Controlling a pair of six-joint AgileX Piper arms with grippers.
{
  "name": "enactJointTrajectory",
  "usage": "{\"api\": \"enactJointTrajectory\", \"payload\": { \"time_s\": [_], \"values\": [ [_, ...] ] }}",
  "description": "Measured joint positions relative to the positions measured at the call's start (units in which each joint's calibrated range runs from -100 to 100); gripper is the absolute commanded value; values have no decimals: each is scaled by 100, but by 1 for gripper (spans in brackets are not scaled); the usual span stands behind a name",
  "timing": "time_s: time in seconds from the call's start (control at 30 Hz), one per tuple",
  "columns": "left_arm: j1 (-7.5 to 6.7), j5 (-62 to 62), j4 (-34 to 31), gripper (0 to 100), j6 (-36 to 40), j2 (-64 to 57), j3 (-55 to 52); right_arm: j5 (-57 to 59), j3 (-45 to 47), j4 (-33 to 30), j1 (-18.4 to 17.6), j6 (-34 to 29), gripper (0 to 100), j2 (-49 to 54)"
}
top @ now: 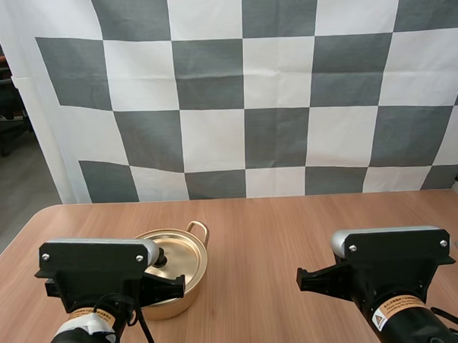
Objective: Open the pot, put the car inside, and close it
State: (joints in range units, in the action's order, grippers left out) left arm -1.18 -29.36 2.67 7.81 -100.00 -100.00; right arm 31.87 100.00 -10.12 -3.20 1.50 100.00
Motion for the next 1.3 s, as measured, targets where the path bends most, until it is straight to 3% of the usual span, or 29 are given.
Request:
{"api": "enactJointTrajectory", "payload": {
  "time_s": [0.23,1.3],
  "values": [
    [0,0,0,0,0,0,0,0,0,42,180,0,0,0],
    [0,0,0,0,0,0,0,0,0,42,180,0,0,0]
  ]
}}
